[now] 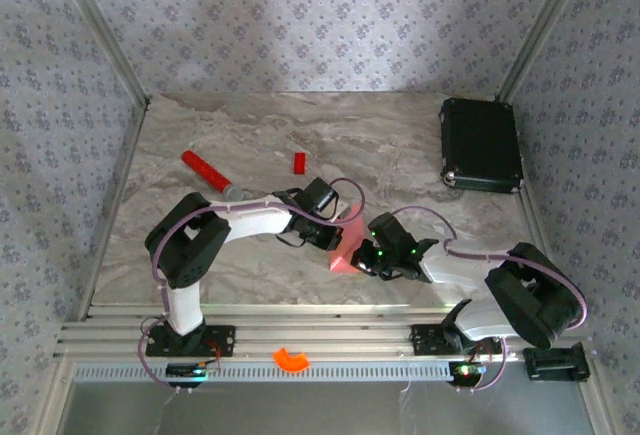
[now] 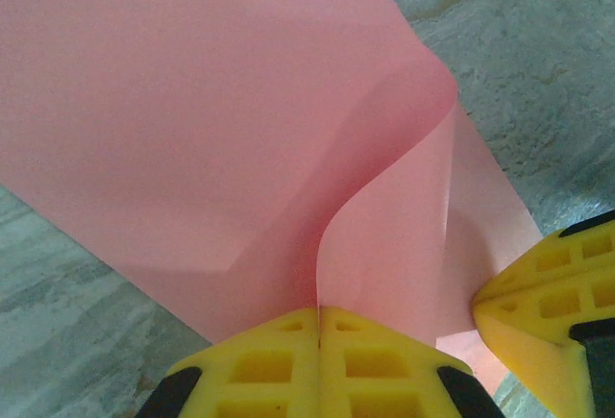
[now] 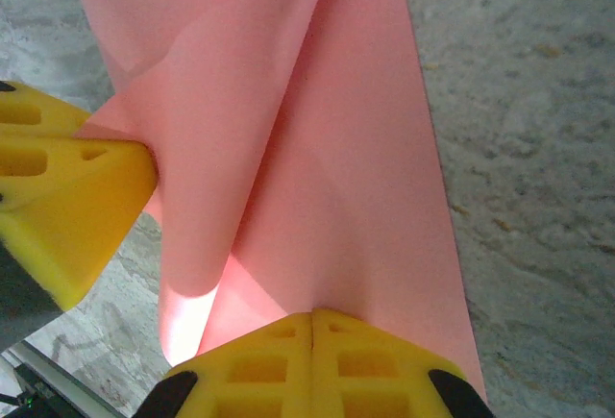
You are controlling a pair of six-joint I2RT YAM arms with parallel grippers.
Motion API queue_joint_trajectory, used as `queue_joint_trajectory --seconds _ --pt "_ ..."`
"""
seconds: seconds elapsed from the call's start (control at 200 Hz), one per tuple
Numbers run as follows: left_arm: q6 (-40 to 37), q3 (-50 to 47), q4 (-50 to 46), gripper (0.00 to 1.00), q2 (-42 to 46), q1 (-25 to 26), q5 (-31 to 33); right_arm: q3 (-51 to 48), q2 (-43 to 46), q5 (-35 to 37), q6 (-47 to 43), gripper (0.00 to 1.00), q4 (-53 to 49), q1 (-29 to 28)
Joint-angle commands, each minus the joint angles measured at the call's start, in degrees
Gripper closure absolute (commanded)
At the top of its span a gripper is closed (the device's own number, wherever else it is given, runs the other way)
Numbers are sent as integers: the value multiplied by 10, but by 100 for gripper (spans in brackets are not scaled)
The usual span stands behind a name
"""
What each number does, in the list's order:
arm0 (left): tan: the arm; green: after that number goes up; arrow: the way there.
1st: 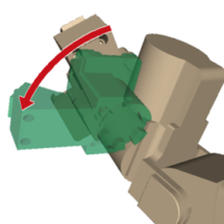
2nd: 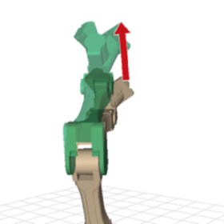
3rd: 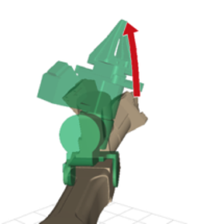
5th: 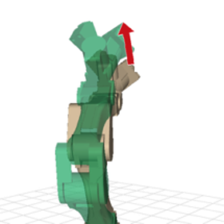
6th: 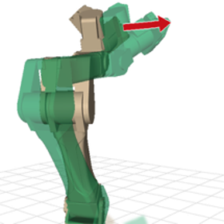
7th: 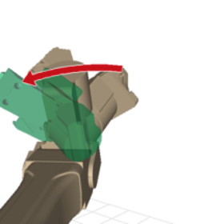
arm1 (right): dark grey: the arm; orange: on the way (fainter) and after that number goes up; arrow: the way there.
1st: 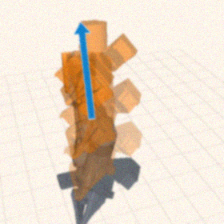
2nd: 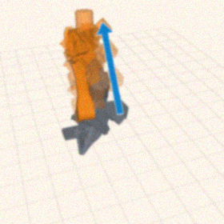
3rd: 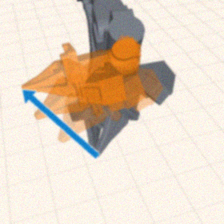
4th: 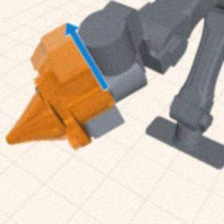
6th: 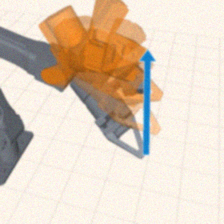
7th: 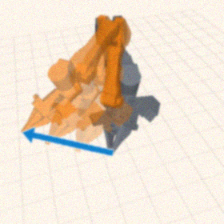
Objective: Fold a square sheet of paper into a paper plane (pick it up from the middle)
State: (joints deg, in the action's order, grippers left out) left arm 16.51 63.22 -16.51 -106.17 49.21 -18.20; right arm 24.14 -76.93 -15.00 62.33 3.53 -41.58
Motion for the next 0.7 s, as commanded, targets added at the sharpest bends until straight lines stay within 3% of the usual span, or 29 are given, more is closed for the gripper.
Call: queue_joint_trajectory --seconds 0.0,0.695 --pt "-13 18 -6 100 -9 3 -4 -21 -17 20 -1 97 -50 3" --pt "-9 1 -20 100 1 3 20 -17 -20 16 -3 97 -50 3"
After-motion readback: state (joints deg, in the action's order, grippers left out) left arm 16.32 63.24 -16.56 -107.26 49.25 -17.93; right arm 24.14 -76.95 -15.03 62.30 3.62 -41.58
